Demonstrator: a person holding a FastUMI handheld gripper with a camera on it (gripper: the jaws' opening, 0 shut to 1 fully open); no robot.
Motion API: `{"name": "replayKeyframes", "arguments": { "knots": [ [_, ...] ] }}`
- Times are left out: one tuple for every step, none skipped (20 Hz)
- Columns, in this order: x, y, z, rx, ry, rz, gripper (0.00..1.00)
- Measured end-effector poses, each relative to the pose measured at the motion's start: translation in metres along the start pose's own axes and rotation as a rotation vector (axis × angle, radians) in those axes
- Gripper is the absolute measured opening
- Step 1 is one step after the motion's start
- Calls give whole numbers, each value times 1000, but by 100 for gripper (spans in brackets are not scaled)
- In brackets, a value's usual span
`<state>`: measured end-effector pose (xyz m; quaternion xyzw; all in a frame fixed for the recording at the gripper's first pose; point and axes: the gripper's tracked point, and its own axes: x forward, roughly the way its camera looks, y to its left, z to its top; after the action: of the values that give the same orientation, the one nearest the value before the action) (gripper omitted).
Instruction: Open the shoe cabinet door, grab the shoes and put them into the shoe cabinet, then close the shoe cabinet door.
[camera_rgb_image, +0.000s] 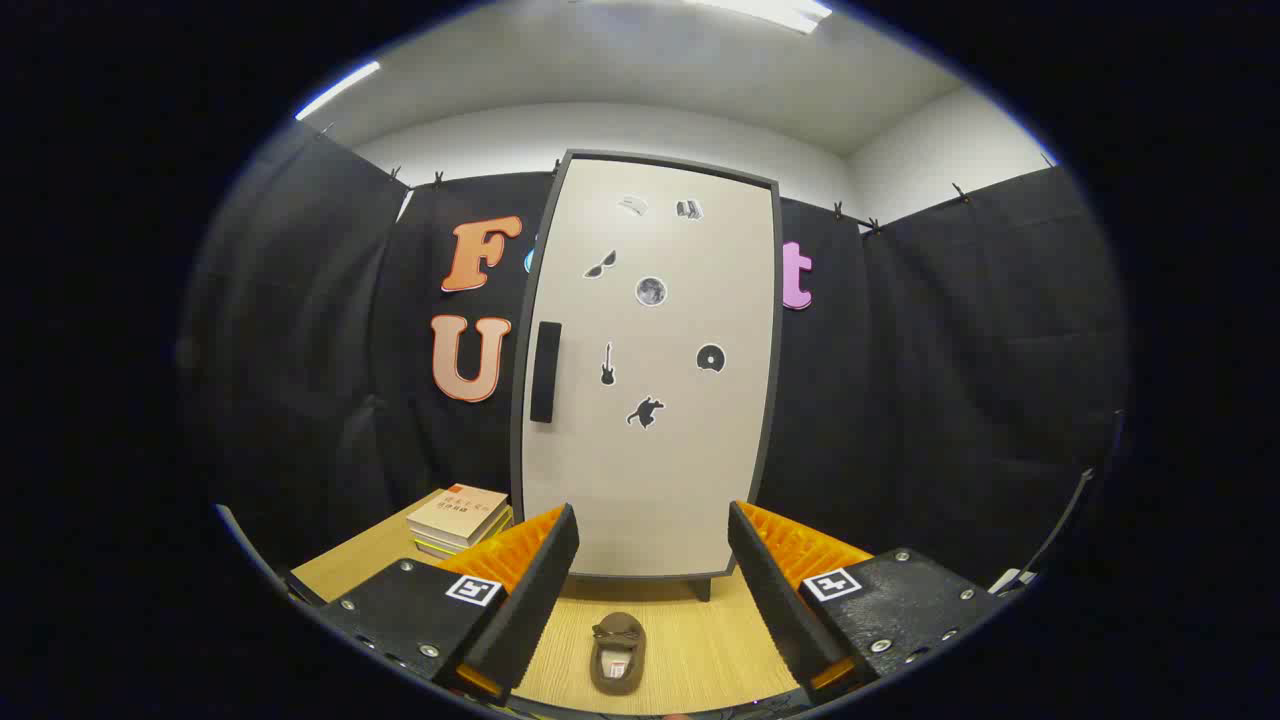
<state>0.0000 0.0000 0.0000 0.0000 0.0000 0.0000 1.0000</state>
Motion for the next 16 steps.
{"name": "replayKeyframes", "arguments": {
  "knots": [
    [0,0,-3,2,6,0,94],
    [0,-1,-3,5,8,-3,94],
    [1,0,-4,10,11,0,94],
    [1,0,-5,13,11,-4,94],
    [2,-1,-5,16,9,-5,94],
    [3,-1,-5,14,11,-5,94],
    [4,-1,-6,10,14,-7,94],
    [4,-1,-5,6,10,-7,94],
    [4,1,-5,5,12,-4,94],
    [4,2,-5,6,13,-1,94],
    [5,3,-5,5,13,0,94],
    [6,3,-5,5,12,-1,94],
    [6,3,-6,4,14,-2,94],
    [7,3,-6,3,16,-1,94],
    [7,4,-7,2,20,0,94],
    [9,4,-8,1,23,0,94]
  ]
}}
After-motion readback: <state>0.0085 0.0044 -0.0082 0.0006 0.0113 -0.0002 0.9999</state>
